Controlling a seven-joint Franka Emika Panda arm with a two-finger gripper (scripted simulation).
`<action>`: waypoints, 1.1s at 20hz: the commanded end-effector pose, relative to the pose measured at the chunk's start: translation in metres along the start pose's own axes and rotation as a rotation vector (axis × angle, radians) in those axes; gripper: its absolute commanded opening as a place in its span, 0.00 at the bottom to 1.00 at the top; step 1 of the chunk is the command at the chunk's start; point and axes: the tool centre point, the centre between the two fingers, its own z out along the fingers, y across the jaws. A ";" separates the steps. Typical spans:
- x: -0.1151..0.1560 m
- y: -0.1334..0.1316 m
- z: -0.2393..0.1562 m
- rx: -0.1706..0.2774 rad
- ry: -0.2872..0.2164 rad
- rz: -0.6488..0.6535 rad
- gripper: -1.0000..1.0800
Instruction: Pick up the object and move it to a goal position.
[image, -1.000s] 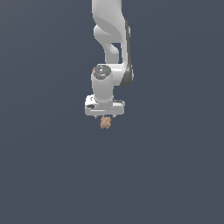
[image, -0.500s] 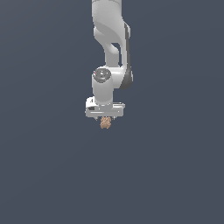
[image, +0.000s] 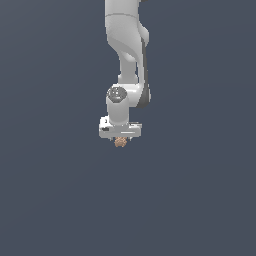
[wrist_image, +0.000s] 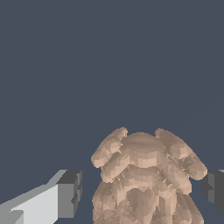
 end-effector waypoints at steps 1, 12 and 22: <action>0.001 0.000 0.001 0.000 0.001 0.000 0.00; 0.001 0.000 0.000 0.000 0.001 0.000 0.00; 0.007 -0.014 -0.034 0.000 0.001 0.000 0.00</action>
